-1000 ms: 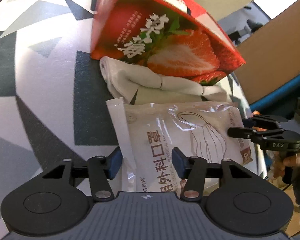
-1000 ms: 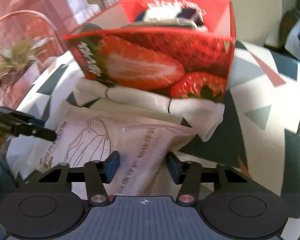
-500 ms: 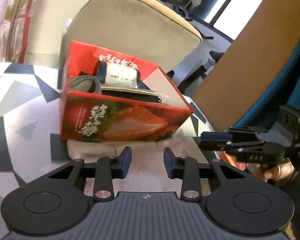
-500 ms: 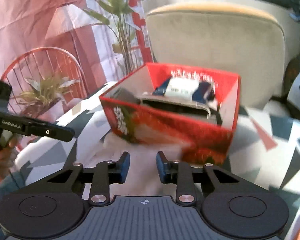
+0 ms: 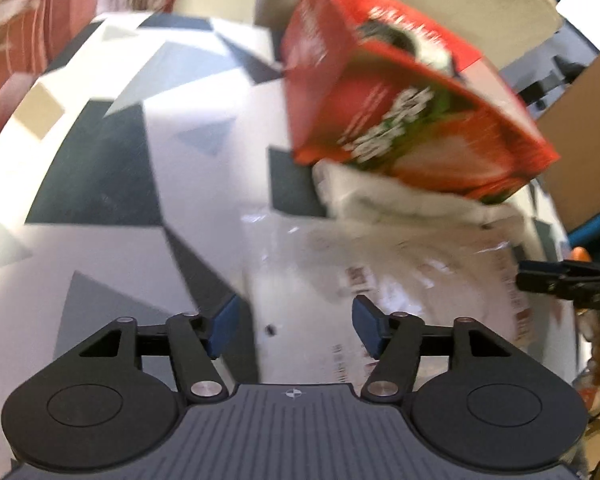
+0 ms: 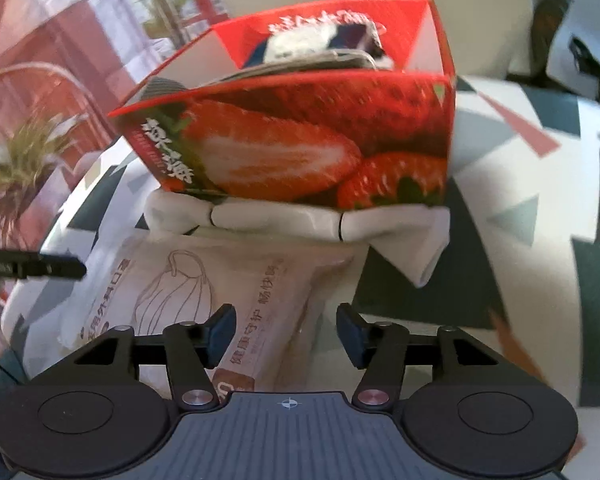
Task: Organize soft objects
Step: 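Position both open grippers around the white surgical mask bag, then close both grippers on the white surgical mask bag, then lift the mask bag with both grippers and lower it into the box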
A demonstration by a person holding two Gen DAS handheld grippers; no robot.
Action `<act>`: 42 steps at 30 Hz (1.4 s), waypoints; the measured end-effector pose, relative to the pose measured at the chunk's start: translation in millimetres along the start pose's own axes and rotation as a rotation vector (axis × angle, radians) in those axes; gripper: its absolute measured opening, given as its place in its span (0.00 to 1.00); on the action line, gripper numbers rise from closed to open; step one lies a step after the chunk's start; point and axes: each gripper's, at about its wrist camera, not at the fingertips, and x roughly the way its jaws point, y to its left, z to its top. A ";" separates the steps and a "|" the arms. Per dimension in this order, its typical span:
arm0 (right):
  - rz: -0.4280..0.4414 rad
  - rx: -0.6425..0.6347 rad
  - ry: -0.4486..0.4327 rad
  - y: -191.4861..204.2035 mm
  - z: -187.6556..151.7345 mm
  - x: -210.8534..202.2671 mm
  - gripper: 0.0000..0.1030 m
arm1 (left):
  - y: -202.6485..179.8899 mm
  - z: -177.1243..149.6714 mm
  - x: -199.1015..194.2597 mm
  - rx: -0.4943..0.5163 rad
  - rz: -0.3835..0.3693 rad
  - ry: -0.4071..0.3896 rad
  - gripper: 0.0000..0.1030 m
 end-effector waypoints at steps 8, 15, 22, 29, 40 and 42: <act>0.018 0.034 0.075 4.7 -2.7 29.7 0.59 | -13.4 -8.9 22.1 0.001 -0.103 0.036 0.79; 0.052 0.076 0.065 11.0 -2.7 42.3 0.66 | -35.1 -16.0 23.8 -0.022 -0.131 -0.017 0.77; 0.022 0.049 -0.005 12.0 -6.2 20.7 0.50 | -43.3 -27.5 -3.5 -0.013 -0.178 -0.089 0.66; 0.019 -0.023 -0.152 14.7 5.2 -36.0 0.45 | -63.3 -15.8 -59.7 0.062 -0.210 -0.244 0.61; -0.038 -0.161 -0.529 19.6 98.5 -115.9 0.45 | -134.1 79.7 -115.5 0.273 -0.123 -0.625 0.61; -0.051 -0.185 -0.595 16.0 115.5 -116.6 0.45 | -144.1 97.4 -112.9 0.324 -0.075 -0.663 0.61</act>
